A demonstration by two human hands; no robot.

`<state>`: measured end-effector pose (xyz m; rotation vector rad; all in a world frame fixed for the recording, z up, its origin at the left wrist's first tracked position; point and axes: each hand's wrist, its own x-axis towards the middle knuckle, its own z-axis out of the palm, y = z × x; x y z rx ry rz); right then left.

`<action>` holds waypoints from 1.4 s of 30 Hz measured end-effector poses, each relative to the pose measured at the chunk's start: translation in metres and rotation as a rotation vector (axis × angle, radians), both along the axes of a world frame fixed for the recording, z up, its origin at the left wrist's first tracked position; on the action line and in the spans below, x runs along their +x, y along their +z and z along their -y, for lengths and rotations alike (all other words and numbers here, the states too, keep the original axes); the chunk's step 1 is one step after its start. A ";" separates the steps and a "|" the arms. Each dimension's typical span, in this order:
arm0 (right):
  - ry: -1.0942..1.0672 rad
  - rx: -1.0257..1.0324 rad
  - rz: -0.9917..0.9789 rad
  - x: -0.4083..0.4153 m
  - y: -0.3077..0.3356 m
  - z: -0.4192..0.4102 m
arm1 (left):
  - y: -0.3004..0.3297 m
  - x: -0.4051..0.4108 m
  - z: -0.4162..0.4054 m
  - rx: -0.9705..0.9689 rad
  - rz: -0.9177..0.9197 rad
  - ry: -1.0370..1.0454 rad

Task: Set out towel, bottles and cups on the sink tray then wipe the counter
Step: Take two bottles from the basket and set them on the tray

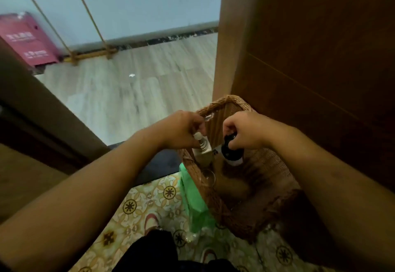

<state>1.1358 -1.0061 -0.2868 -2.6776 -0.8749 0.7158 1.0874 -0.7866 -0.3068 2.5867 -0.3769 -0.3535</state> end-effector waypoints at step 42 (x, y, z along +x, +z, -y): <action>1.231 0.394 0.092 -0.563 0.081 -0.812 | 0.096 -0.771 -0.593 0.049 0.395 1.782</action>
